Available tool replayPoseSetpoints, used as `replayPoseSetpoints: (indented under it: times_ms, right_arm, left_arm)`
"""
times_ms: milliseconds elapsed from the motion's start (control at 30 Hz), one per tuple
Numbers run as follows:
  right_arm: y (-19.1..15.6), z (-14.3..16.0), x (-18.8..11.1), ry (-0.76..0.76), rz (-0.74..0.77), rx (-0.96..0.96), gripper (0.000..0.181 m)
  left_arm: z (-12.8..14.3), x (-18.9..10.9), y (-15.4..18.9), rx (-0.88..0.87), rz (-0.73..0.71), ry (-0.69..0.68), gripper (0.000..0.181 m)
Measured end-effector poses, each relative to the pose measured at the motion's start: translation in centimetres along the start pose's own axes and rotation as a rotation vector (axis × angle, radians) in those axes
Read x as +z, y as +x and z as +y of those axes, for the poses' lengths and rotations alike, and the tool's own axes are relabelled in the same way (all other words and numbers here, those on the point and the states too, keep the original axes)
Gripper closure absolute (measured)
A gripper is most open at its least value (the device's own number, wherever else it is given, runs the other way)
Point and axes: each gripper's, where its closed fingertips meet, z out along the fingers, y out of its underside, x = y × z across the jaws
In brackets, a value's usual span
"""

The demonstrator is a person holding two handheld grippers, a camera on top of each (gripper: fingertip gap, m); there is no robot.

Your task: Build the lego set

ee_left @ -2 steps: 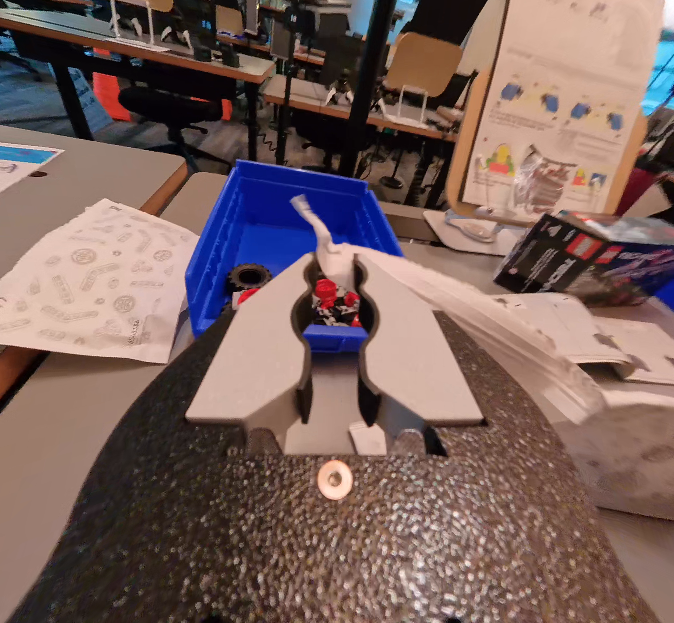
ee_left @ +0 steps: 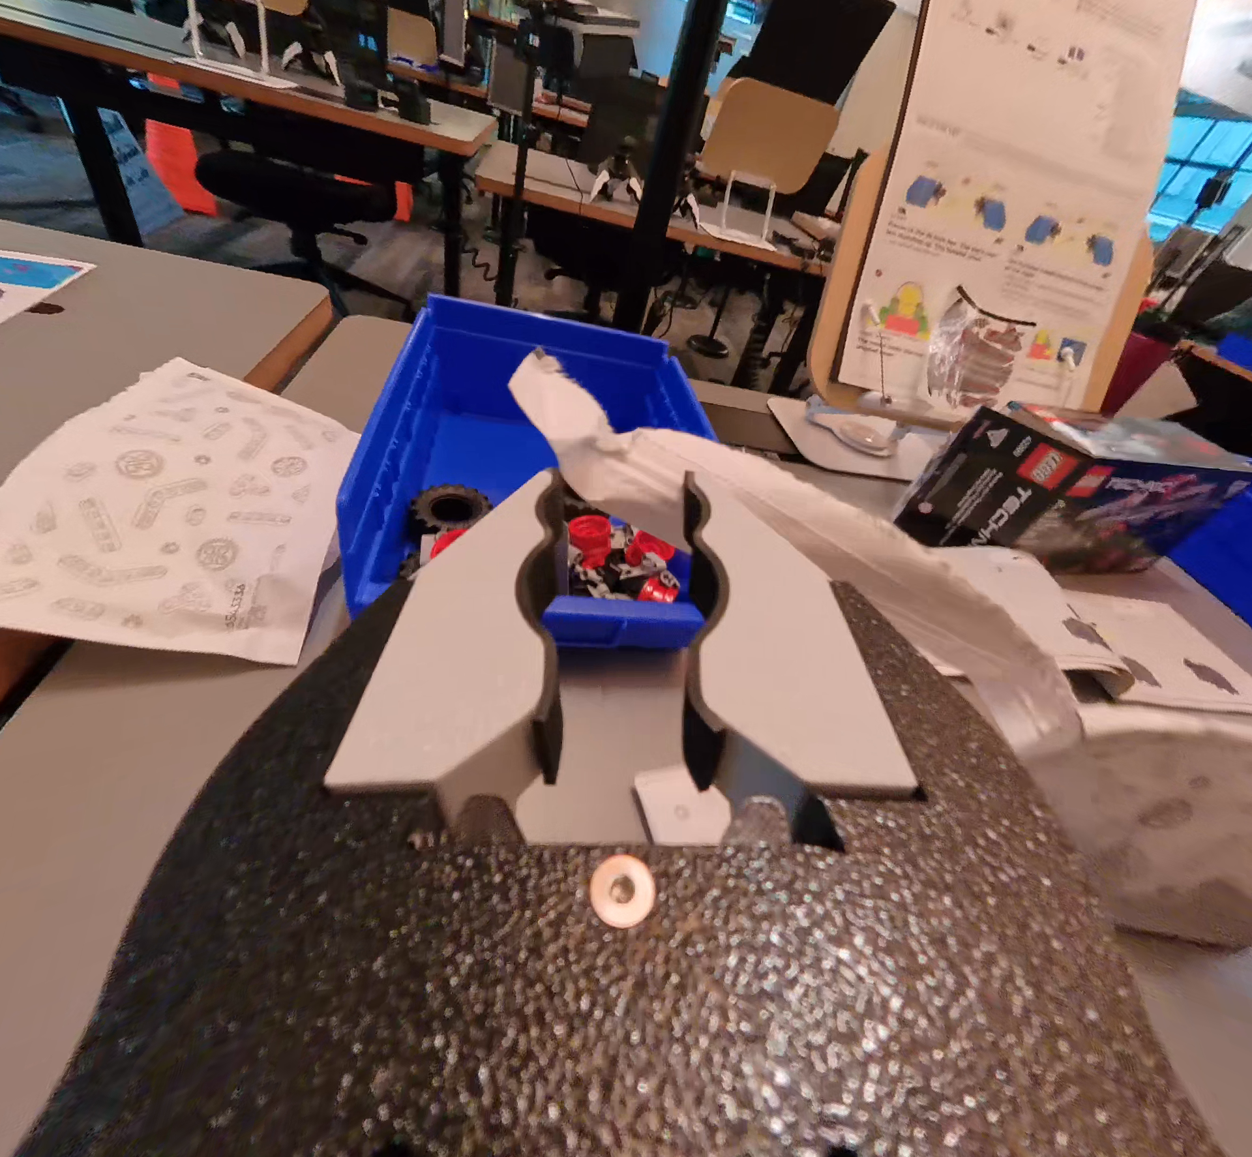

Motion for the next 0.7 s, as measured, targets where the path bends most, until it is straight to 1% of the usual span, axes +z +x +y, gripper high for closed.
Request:
replayPoseSetpoints:
  times_ms: [33,100,167,200,267,300,333,367,400,433,500,533,567,600,633,700]
  right_arm:
    - [0.0,0.0,0.0,-0.009,0.004,-0.015,0.181]
    - [0.0,-0.1,0.1,-0.017,0.009,-0.046,0.181]
    - [-0.6,-0.2,0.2,-0.016,-0.029,-0.092,0.181]
    - [-0.6,-0.2,0.2,-0.019,-0.029,-0.102,0.181]
    - [-0.2,0.0,0.1,-0.034,-0.006,-0.095,0.181]
    - [0.2,0.1,0.1,-0.039,0.009,-0.079,0.181]
    - [0.3,0.1,0.0,-0.041,0.011,-0.070,0.181]
    - [-0.1,0.0,0.0,-0.030,-0.010,-0.076,0.181]
    - [-0.7,-0.3,0.0,-0.014,-0.039,-0.096,0.181]
    - [-1.1,-0.5,0.1,-0.008,-0.049,-0.124,0.181]
    - [-1.5,-0.2,0.3,-0.033,-0.048,-0.166,0.181]
    - [-1.9,-0.2,0.4,-0.034,-0.066,-0.167,0.181]
    - [-2.2,-0.3,0.4,-0.030,-0.080,-0.158,0.181]
    - [-2.3,-0.3,0.5,-0.030,-0.081,-0.154,0.181]
    - [-2.3,-0.3,0.5,-0.029,-0.080,-0.160,0.181]
    - [-2.4,-0.2,0.4,-0.034,-0.075,-0.163,0.181]
  left_arm:
    - [0.4,-0.5,0.0,0.028,-0.013,-0.026,0.145]
    - [1.0,-1.8,0.5,0.125,-0.051,-0.072,0.129]
    - [1.4,-3.1,3.2,0.237,-0.009,-0.098,0.119]
    - [1.9,-3.7,4.8,0.296,0.015,-0.125,0.111]
    - [3.4,-5.0,7.7,0.448,0.024,-0.210,0.099]
    - [4.0,-5.6,8.1,0.555,-0.038,-0.256,0.092]
    - [3.9,-6.3,8.0,0.667,-0.127,-0.278,0.088]
    - [3.5,-6.7,9.0,0.752,-0.155,-0.263,0.092]
    - [3.6,-6.8,11.6,0.795,-0.075,-0.231,0.102]
    - [4.3,-6.8,15.0,0.799,0.064,-0.205,0.106]
    - [6.7,-7.1,21.3,0.768,0.357,-0.229,0.115]
    - [8.1,-7.2,24.0,0.766,0.485,-0.249,0.120]
    - [9.4,-7.1,26.0,0.780,0.580,-0.258,0.127]
    - [10.8,-6.9,27.5,0.809,0.655,-0.279,0.133]
    - [12.4,-6.6,28.2,0.858,0.706,-0.322,0.135]
    - [14.8,-5.3,28.3,0.963,0.719,-0.394,0.138]
